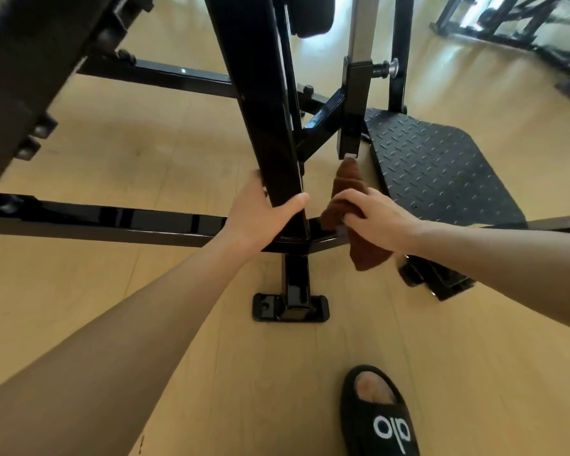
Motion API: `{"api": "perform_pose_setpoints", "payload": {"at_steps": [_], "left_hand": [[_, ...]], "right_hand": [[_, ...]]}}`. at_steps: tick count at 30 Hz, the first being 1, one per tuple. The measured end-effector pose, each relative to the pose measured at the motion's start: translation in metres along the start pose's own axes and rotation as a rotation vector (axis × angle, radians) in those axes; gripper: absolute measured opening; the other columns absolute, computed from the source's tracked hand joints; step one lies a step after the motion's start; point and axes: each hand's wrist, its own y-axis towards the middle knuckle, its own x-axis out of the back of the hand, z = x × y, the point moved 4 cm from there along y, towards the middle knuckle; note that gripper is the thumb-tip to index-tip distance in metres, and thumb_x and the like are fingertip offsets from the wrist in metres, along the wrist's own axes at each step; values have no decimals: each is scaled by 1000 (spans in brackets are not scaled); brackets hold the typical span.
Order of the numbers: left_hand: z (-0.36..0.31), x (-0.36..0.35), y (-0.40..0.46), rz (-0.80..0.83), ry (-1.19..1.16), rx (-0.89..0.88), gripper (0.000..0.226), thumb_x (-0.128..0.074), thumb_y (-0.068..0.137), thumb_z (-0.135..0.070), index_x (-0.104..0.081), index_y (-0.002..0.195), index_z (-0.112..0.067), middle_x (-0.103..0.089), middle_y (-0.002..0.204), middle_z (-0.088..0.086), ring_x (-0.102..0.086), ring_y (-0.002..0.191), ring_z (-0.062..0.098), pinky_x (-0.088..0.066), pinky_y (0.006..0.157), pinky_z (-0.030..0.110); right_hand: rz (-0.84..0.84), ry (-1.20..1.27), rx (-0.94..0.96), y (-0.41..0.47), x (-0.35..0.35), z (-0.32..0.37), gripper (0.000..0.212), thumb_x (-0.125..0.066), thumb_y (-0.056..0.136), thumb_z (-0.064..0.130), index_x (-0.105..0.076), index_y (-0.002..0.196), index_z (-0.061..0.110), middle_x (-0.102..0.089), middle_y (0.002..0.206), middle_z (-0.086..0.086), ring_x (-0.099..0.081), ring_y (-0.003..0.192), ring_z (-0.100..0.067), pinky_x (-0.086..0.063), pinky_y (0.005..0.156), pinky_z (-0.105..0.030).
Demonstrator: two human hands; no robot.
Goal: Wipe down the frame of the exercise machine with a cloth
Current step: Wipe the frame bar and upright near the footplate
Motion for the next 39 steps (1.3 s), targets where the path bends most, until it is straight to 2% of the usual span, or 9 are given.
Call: {"api": "perform_pose_setpoints", "payload": {"at_steps": [3,7,13,19,22,28,31,36,39], "left_hand": [[-6,3,0,-94,-35,-3,66,-77,85,-53,-44,139,-35,-51,110,-34,-47,107,-9,-31,77,7],[-9,-5,-1,-180,-8,-21,58,-80,85,-45,-41,128,-40,-56,106,-32,-54,95,-23,-42,72,-2],[-8,-19,-3,-308,30,-40,58,-77,84,-46,-51,131,-25,-63,104,-17,-61,98,-12,-45,71,-1],[-5,-16,-2,-319,48,-76,49,-72,77,-59,-50,118,-41,-61,104,-27,-60,103,-11,-47,74,1],[-1,-16,-1,-303,73,-55,45,-69,74,-67,-49,112,-52,-62,104,-25,-61,104,-10,-51,74,6],[3,-15,0,-296,125,-48,54,-64,74,-74,-52,115,-42,-65,102,-23,-62,104,-6,-49,75,4],[0,-12,-2,-277,116,-36,62,-65,74,-73,-51,124,-39,-65,105,-24,-61,105,-8,-49,76,2],[-2,-12,-3,-246,116,-31,65,-68,76,-69,-53,128,-33,-64,104,-22,-58,105,-11,-44,75,-2],[-1,-12,-2,-242,125,-13,67,-68,76,-70,-54,129,-32,-64,105,-22,-57,105,-13,-41,74,-4]], "right_hand": [[-131,205,-68,34,-4,-3,41,-59,102,31,-41,139,36,-56,108,7,-59,92,-10,-47,82,-29],[-179,287,-80,85,-23,-7,52,-63,100,37,-35,143,36,-44,96,21,-53,82,-1,-39,63,-16],[70,33,77,138,-68,-19,31,-56,103,30,-54,133,32,-56,107,10,-58,101,-16,-41,79,-26],[217,120,106,180,-83,-40,31,-57,99,41,-49,129,43,-56,122,2,-57,107,-21,-43,82,-31],[94,146,108,196,-86,-53,16,-53,100,48,-45,113,52,-46,107,10,-53,93,-15,-39,72,-24],[-141,147,-56,216,-87,-48,11,-45,104,45,-47,114,42,-43,106,-1,-45,76,-14,-41,76,-36],[-20,147,4,200,-81,-38,8,-50,104,36,-51,112,36,-54,105,2,-56,90,-19,-42,77,-33],[486,161,50,160,-79,-33,13,-53,105,33,-62,112,37,-64,114,7,-60,105,-10,-45,83,-29],[401,108,63,170,-77,-26,14,-55,104,32,-62,116,34,-64,113,5,-61,106,-14,-46,83,-30]]}}
